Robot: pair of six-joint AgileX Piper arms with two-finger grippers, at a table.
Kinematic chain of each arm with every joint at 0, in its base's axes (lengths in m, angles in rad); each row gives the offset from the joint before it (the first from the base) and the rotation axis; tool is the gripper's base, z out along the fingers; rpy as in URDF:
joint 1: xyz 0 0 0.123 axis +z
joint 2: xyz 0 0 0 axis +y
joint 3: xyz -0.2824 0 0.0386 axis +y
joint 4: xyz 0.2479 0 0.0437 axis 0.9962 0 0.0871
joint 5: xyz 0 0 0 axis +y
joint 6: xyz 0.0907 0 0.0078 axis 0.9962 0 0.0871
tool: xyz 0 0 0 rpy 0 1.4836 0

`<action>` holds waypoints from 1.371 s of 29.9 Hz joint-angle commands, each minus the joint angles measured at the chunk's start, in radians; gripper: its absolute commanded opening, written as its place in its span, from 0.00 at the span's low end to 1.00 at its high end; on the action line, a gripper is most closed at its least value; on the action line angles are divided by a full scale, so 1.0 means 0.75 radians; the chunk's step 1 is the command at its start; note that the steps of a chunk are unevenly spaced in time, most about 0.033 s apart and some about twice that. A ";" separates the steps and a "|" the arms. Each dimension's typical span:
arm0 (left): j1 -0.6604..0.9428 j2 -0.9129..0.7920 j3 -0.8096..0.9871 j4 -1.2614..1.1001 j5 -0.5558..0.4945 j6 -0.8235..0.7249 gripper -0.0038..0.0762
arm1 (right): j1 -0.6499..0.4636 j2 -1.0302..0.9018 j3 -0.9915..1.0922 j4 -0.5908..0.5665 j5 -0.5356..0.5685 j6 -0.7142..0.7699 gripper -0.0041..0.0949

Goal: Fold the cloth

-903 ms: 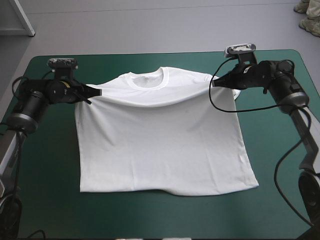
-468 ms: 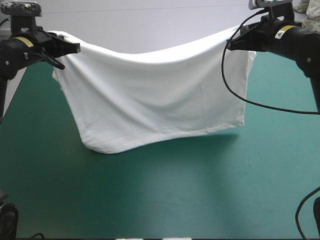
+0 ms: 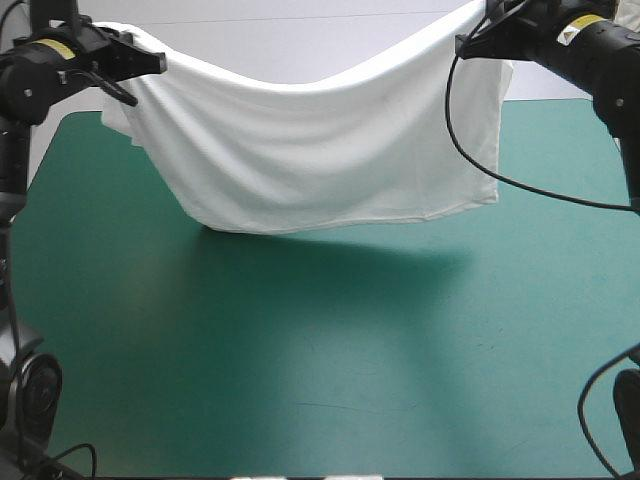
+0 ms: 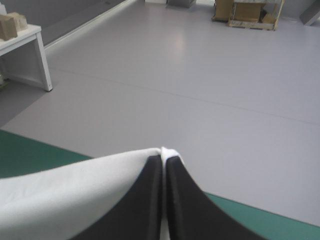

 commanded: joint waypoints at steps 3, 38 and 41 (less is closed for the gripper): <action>-0.002 0.159 -0.183 -0.088 -0.151 0.051 0.07 | -0.004 0.134 -0.139 0.006 -0.294 -0.014 0.02; -0.004 0.067 0.395 -0.069 0.487 0.160 0.07 | -0.149 -0.079 0.690 -0.024 0.557 0.020 0.02; -0.004 -0.108 0.688 -0.029 0.447 0.155 0.07 | -0.149 -0.227 0.941 -0.012 0.557 0.020 0.02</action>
